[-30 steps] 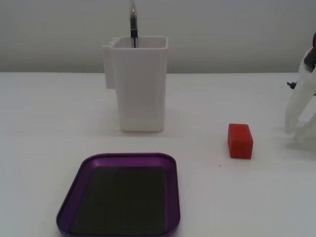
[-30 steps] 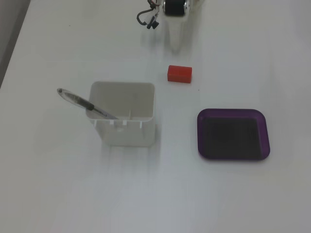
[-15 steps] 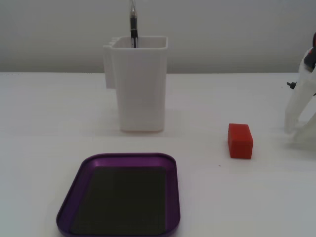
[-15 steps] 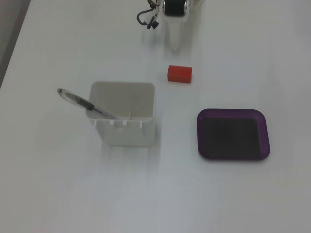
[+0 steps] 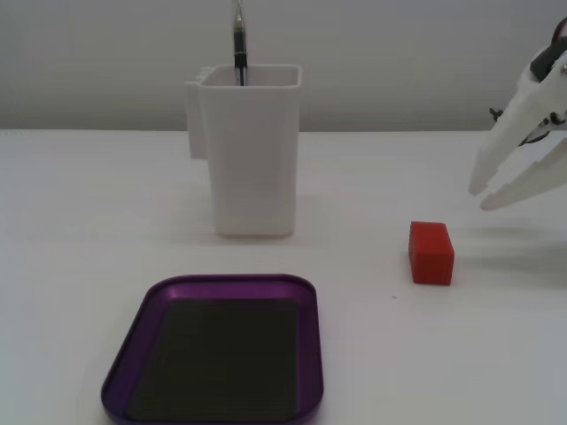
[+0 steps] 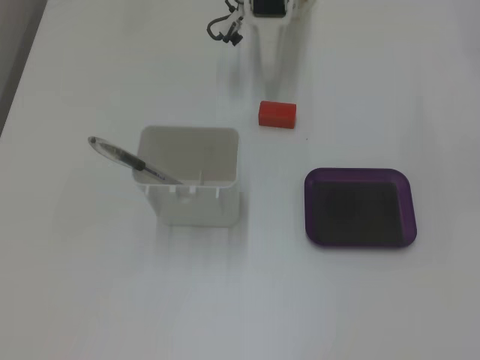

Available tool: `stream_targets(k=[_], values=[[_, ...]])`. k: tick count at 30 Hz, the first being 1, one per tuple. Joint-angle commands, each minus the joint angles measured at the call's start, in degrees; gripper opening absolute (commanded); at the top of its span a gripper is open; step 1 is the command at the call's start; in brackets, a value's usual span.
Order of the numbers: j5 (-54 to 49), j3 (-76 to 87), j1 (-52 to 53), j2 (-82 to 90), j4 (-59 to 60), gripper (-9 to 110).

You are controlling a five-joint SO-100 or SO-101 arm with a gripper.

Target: Pick up the red cube and place it in the box.

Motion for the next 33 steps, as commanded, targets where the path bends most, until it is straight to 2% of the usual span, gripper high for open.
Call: stream_targets(k=[1,7,11,17,23,33], values=[[-1.1,-4.9,0.1,-7.6,-1.9,1],[-1.6,-24.0,0.0,-32.3,-1.4,11],[-0.1,-41.7,-0.4,-50.0,9.3,19],[2.7,-62.7,-6.2,-76.6,24.3,32],[2.7,-70.4,-7.6,-92.9,25.0,38],[2.1,-65.3,-7.2,-96.3,17.9,37]])
